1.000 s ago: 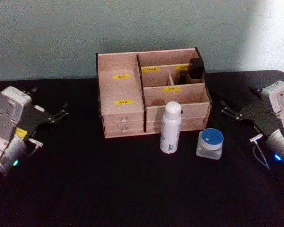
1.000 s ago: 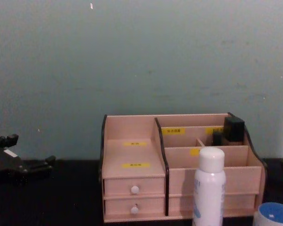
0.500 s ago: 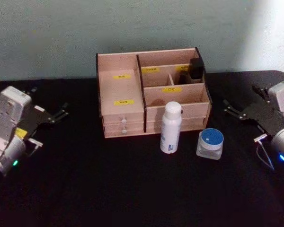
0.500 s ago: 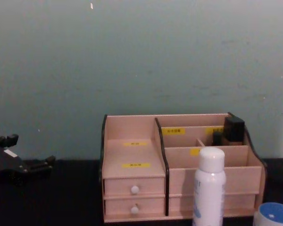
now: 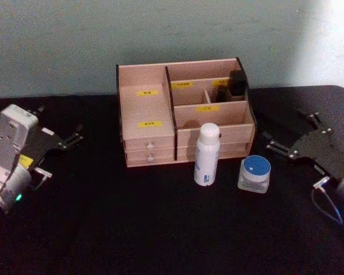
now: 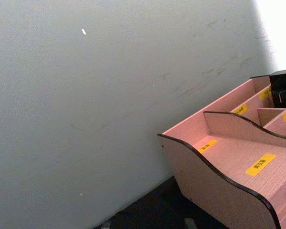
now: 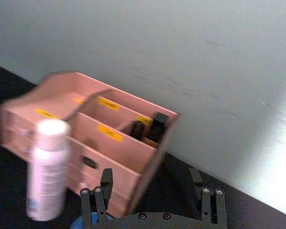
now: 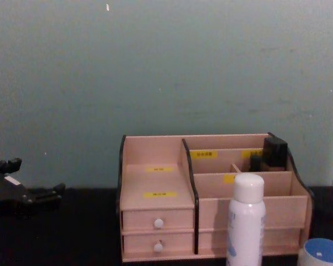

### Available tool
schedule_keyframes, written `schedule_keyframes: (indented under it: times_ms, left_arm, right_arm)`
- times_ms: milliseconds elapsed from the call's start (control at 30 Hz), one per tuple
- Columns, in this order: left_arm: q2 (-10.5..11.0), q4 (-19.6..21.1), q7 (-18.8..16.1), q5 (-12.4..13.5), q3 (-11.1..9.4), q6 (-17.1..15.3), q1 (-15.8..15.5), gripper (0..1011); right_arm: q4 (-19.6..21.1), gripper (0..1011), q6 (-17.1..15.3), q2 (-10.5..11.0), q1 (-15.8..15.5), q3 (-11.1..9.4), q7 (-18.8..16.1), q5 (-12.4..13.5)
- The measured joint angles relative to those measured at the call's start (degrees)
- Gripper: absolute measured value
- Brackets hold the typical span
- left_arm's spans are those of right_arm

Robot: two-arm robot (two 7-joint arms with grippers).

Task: Pick up the facial cleanser and watermelon frost from the table and place them into the tiered storage box.

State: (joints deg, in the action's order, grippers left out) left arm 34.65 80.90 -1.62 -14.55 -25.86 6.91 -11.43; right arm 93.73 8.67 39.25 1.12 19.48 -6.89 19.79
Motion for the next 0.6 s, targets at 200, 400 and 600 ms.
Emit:
schedule_keyframes:
  times_ms: [200,400,600]
  left_arm:
    - [0.00,0.00,0.00,0.00,0.00,0.00,0.00,1001]
    - [0.00,0.00,0.00,0.00,0.00,0.00,0.00,1001]
    - [0.00,0.00,0.00,0.00,0.00,0.00,0.00,1001]
  right_arm:
    - [2.74,1000,0.57,0.50,-1.17,0.16,-5.06,2.20]
    - [3.25,1000,-0.10,-0.47,-0.53,1.09,-9.18,3.59]
    - [2.62,1000,-1.32,-1.66,0.44,2.05,-11.84,4.03]
